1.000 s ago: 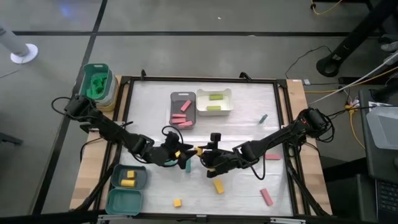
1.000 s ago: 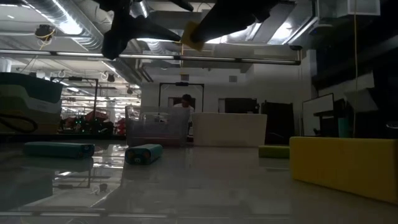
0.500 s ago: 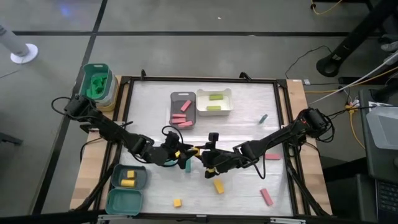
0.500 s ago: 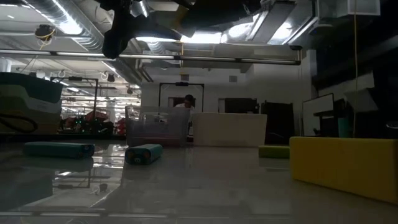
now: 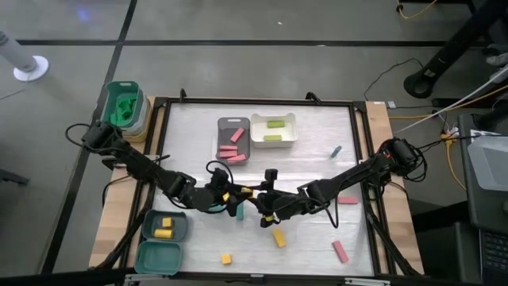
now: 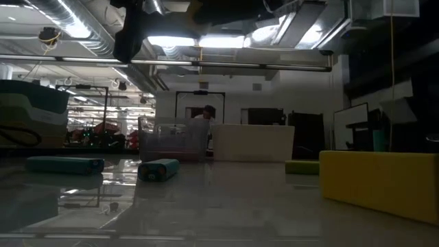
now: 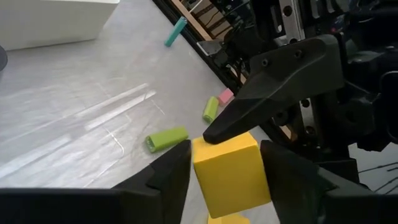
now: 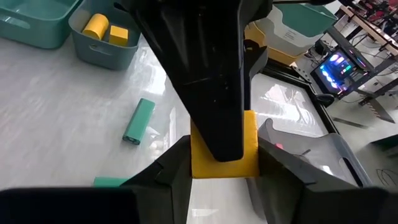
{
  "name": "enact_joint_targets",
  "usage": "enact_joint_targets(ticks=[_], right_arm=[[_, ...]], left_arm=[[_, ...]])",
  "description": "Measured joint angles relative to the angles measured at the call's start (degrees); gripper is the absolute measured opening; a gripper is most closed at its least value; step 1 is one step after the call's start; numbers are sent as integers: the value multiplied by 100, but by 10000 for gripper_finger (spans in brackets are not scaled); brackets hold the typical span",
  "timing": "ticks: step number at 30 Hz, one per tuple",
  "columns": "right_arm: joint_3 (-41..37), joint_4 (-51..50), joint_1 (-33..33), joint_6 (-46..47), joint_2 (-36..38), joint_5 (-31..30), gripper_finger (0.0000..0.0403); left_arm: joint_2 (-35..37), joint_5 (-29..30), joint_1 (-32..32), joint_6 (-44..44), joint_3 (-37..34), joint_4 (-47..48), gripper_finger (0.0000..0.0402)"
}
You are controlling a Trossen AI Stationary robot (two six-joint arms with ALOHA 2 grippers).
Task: Sort blocks
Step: Put the yellow block into the blue bin
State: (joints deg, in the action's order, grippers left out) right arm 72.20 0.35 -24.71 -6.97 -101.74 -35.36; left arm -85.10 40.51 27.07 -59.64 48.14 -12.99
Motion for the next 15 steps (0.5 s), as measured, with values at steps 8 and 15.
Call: enact_joint_targets(ticks=[8,15], right_arm=[[-2,-68,0,-69,-1,78,148],[-2,-47,0,-75,-1,179,165]], left_arm=[[2,-72,-2,-112,2,22,121],[0,-106,0,64,0,74,121]])
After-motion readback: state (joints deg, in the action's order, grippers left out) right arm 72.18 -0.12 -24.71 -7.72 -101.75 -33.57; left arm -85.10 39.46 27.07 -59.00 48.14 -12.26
